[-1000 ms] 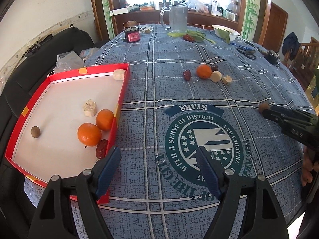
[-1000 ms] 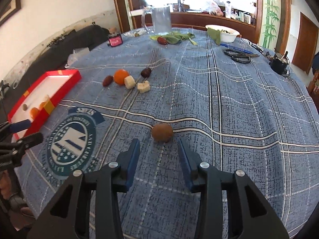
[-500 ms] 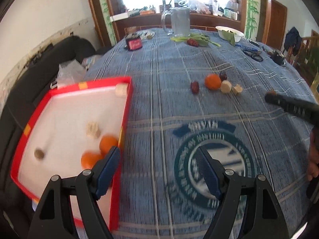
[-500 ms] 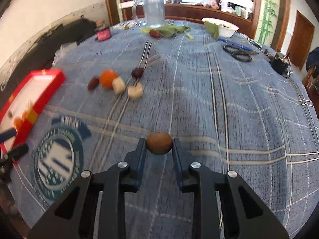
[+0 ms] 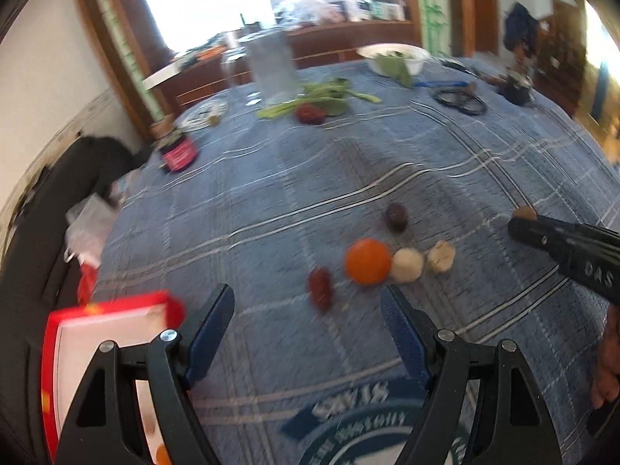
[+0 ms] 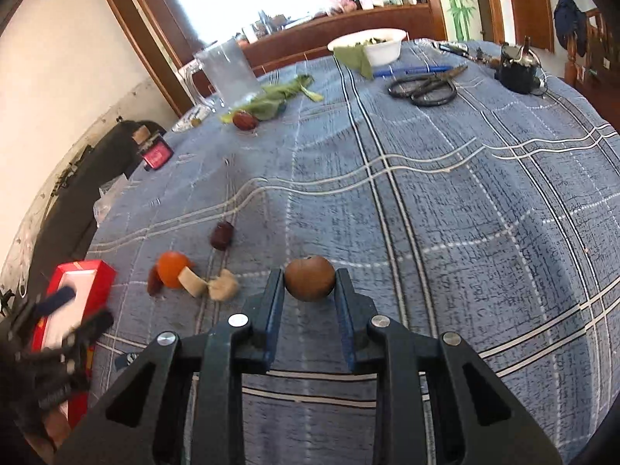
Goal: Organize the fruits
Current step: 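Grasp an orange with the left tool while the right tool grasps a brown nut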
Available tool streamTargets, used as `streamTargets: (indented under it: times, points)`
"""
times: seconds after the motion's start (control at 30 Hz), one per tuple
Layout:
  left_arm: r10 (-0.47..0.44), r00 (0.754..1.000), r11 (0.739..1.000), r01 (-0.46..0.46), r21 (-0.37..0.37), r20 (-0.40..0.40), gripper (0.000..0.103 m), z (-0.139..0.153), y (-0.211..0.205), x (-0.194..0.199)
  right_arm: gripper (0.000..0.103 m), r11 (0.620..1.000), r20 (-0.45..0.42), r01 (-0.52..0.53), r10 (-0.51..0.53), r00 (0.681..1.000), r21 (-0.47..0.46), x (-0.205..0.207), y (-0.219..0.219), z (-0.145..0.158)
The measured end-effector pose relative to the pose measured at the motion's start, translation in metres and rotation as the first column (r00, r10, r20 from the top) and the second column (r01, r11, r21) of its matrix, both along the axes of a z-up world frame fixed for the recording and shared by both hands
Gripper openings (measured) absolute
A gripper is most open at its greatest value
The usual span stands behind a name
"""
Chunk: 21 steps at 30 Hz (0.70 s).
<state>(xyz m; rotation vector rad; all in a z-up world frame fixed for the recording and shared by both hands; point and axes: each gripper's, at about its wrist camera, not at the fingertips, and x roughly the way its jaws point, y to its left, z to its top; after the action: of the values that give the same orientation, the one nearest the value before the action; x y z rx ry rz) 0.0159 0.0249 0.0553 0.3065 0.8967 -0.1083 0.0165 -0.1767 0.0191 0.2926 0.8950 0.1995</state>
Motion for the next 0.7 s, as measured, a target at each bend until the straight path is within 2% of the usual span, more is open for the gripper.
streamTargets:
  times: [0.27,0.5,0.6,0.7]
  points:
    - [-0.132,0.988,0.983,0.140,0.117,-0.077,0.078,-0.020,-0.023,0.020,0.028,0.999,-0.011,-0.022,0.022,1.000,0.033,-0.003,0.001,0.003]
    - [-0.192,0.978,0.960,0.204,0.193,-0.080,0.077,-0.023,-0.034,0.034,0.028,0.999,-0.030,-0.032,0.033,0.999,0.045,-0.001,0.002,0.000]
    - [-0.203,0.974,0.963,0.217,0.162,-0.098,0.066,-0.025,-0.030,0.038,0.028,0.999,-0.033,-0.028,0.030,0.999,0.044,0.000,0.002,-0.001]
    - [-0.211,0.972,0.964,0.225,0.143,-0.104,0.050,-0.027,-0.029,0.036,0.028,0.999,-0.039,-0.022,0.023,0.999,0.043,0.002,0.000,-0.003]
